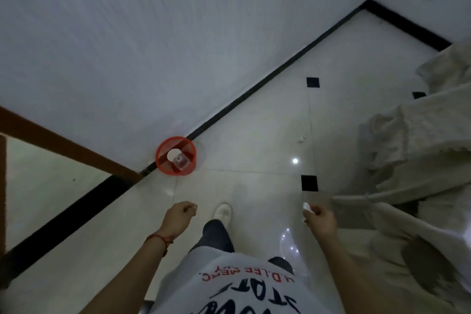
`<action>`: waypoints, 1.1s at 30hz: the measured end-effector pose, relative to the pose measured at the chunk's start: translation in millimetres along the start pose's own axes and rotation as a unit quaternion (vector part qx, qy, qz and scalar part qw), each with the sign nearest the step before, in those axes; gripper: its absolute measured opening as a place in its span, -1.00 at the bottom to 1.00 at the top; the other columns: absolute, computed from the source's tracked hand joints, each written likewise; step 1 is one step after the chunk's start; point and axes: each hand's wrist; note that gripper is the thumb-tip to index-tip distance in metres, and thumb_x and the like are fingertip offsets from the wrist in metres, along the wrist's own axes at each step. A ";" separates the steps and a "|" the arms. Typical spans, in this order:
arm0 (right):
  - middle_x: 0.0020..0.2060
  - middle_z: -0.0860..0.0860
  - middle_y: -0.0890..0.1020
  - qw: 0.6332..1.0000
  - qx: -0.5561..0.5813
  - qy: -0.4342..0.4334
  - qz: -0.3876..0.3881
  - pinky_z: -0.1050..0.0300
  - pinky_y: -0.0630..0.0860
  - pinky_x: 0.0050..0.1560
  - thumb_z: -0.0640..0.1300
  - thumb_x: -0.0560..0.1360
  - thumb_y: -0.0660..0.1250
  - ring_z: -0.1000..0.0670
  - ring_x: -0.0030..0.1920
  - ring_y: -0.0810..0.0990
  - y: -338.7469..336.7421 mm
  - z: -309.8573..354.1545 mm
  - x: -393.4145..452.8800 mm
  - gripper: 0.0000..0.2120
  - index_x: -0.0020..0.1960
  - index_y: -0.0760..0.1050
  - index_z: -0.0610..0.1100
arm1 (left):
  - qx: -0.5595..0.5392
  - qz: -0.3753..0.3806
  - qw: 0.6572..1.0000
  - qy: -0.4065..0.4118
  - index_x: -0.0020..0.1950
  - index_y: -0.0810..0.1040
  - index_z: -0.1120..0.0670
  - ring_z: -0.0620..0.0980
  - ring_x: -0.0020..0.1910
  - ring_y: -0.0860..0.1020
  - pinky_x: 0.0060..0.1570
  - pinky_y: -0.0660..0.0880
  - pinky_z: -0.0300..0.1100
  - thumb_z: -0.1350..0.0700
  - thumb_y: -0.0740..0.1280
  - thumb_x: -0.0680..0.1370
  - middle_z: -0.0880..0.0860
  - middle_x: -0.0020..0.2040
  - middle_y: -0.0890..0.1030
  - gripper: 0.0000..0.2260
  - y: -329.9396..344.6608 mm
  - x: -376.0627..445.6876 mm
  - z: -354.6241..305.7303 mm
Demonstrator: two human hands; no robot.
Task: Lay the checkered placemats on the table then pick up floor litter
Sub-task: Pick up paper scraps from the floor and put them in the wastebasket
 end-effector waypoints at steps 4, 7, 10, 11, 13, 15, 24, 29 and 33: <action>-0.43 -0.14 0.48 0.997 0.040 0.048 -0.052 0.20 0.33 -0.35 -0.24 0.51 0.26 -0.06 -0.38 0.44 5.2 20.0 16.3 -0.73 -0.17 0.49 -0.48 | 0.065 0.040 0.994 0.077 -0.02 0.58 0.28 0.05 -0.05 0.49 0.02 0.40 -0.12 0.24 0.21 0.55 0.12 -0.11 0.55 -0.82 -30.3 76.4 -87.4; -0.43 -0.11 0.53 0.991 0.063 0.089 -0.078 0.14 0.41 -0.25 -0.22 0.51 0.26 -0.07 -0.36 0.50 3.9 26.4 21.6 -0.77 -0.27 0.50 -0.32 | 0.098 0.073 0.985 0.122 0.01 0.57 0.31 0.05 -0.06 0.48 0.01 0.40 -0.12 0.22 0.21 0.55 0.14 -0.10 0.55 -0.80 -32.3 123.2 -160.2; -0.35 -0.14 0.60 0.981 0.078 0.133 -0.116 -0.04 0.52 -0.12 -0.14 0.51 0.27 -0.16 -0.27 0.58 -2.1 21.9 34.1 -0.80 -0.24 0.52 -0.21 | 0.118 0.104 0.974 0.160 0.06 0.57 0.26 0.07 -0.02 0.51 0.08 0.41 -0.14 0.18 0.22 0.56 0.15 -0.02 0.58 -0.79 -16.6 164.1 -224.8; -0.35 -0.14 0.60 0.977 0.086 0.146 -0.126 -0.06 0.53 -0.10 -0.13 0.50 0.27 -0.17 -0.25 0.59 -5.3 21.8 40.3 -0.81 -0.23 0.52 -0.20 | 0.127 0.115 0.971 0.169 0.08 0.57 0.25 0.07 0.00 0.51 0.11 0.41 -0.14 0.17 0.22 0.56 0.13 -0.01 0.58 -0.78 -9.6 176.1 -244.3; -0.35 -0.12 0.59 0.970 0.098 0.171 -0.144 -0.04 0.52 -0.10 -0.14 0.50 0.28 -0.17 -0.24 0.59 -11.8 22.1 58.3 -0.83 -0.22 0.52 -0.19 | 0.144 0.134 0.965 0.173 0.10 0.56 0.23 0.03 0.00 0.50 0.13 0.40 -0.15 0.16 0.22 0.56 0.10 0.00 0.57 -0.78 6.2 198.3 -277.2; -0.35 -0.10 0.58 0.964 0.114 0.187 -0.154 0.04 0.49 -0.15 -0.15 0.50 0.28 -0.17 -0.23 0.60 -20.2 28.1 83.1 -0.83 -0.20 0.52 -0.22 | 0.154 0.149 0.961 0.174 0.09 0.56 0.23 0.02 -0.01 0.49 0.11 0.39 -0.18 0.16 0.22 0.56 0.11 -0.01 0.58 -0.78 24.7 220.6 -303.5; -0.39 -0.09 0.53 0.965 0.137 0.182 -0.130 0.21 0.38 -0.34 -0.16 0.52 0.27 -0.10 -0.29 0.52 -90.1 97.0 240.0 -0.78 -0.26 0.48 -0.25 | 0.183 0.163 0.960 0.132 0.04 0.58 0.20 0.10 -0.02 0.54 0.07 0.44 -0.12 0.19 0.23 0.55 0.09 -0.08 0.58 -0.83 81.5 283.4 -394.3; -0.31 -0.11 0.56 0.961 0.155 0.184 -0.140 0.10 0.46 -0.17 -0.15 0.51 0.29 -0.15 -0.20 0.56 -120.4 129.9 312.2 -0.83 -0.11 0.51 -0.28 | 0.226 0.180 0.950 0.118 0.10 0.56 0.21 0.07 -0.02 0.53 0.09 0.42 -0.15 0.18 0.22 0.56 0.18 0.02 0.61 -0.80 104.7 315.6 -431.2; -0.35 -0.10 0.55 0.953 0.170 0.201 -0.149 0.22 0.40 -0.32 -0.17 0.50 0.31 -0.11 -0.27 0.53 -116.6 131.1 358.5 -0.85 -0.17 0.49 -0.26 | 0.281 0.199 0.934 0.094 0.12 0.55 0.17 -0.02 -0.05 0.51 -0.03 0.36 -0.28 0.19 0.21 0.55 0.16 0.06 0.62 -0.80 133.8 359.3 -442.9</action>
Point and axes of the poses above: each hand's wrist, its own x-axis towards the middle knuckle, its own y-axis out of the palm, z = x × y
